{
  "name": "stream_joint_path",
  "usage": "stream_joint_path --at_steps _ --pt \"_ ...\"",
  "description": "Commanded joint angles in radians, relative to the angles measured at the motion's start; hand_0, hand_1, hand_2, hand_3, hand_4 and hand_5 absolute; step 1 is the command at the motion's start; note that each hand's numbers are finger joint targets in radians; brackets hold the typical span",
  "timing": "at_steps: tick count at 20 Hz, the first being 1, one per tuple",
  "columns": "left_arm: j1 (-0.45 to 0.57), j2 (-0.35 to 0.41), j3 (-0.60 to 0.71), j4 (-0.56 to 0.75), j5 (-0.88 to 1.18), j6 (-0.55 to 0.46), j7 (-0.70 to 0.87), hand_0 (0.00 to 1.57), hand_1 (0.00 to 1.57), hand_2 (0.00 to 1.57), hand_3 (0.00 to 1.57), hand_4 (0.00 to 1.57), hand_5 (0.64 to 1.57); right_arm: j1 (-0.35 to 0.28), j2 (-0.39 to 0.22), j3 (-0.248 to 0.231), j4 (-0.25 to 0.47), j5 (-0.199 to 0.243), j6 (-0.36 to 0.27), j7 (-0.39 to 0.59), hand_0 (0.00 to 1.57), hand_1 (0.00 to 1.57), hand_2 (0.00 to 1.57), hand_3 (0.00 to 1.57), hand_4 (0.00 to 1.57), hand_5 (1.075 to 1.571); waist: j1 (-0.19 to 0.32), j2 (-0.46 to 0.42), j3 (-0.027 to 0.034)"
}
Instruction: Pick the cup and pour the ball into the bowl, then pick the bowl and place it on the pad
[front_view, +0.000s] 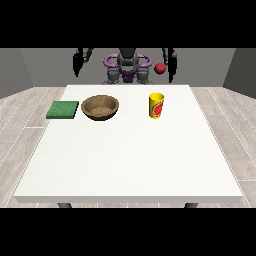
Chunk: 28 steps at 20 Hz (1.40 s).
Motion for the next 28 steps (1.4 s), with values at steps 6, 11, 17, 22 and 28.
stream_joint_path --at_steps 6,11,17,22,28 --pt "-0.018 0.049 0.019 -0.115 0.007 0.001 0.099 0.00 0.00 0.00 0.00 0.00 1.470 -0.025 -0.060 -0.011 -0.107 -0.008 0.018 0.105 0.00 0.00 0.00 0.00 0.12 1.563 0.011 -0.286 0.0058" --pt "0.049 -0.090 -0.061 -0.062 -0.002 0.103 -0.251 0.00 0.00 0.00 0.00 0.00 1.473 0.125 -0.077 -0.153 0.131 -0.184 0.221 -0.276 0.00 0.00 0.00 0.00 0.00 1.563 0.043 -0.047 0.0057" --pt "-0.064 -0.074 -0.016 0.072 0.028 0.086 -0.355 0.00 0.00 0.00 0.00 0.00 1.461 0.021 -0.067 -0.155 0.244 -0.143 0.238 -0.382 0.00 0.00 0.00 0.00 0.07 1.563 0.054 0.043 0.0052" --pt "-0.255 -0.072 0.038 0.198 -0.024 0.171 -0.382 0.00 0.00 0.00 0.00 0.00 1.457 -0.104 -0.096 -0.165 0.265 -0.142 0.240 -0.369 0.00 0.00 0.00 0.00 0.00 1.558 0.010 0.124 0.0051" --pt "-0.390 -0.029 0.090 0.303 0.007 0.136 -0.459 0.00 0.00 0.00 0.00 0.00 1.448 -0.223 -0.130 -0.239 0.446 -0.159 0.269 -0.533 0.00 0.00 0.00 0.00 0.00 1.552 0.030 0.270 0.0055"
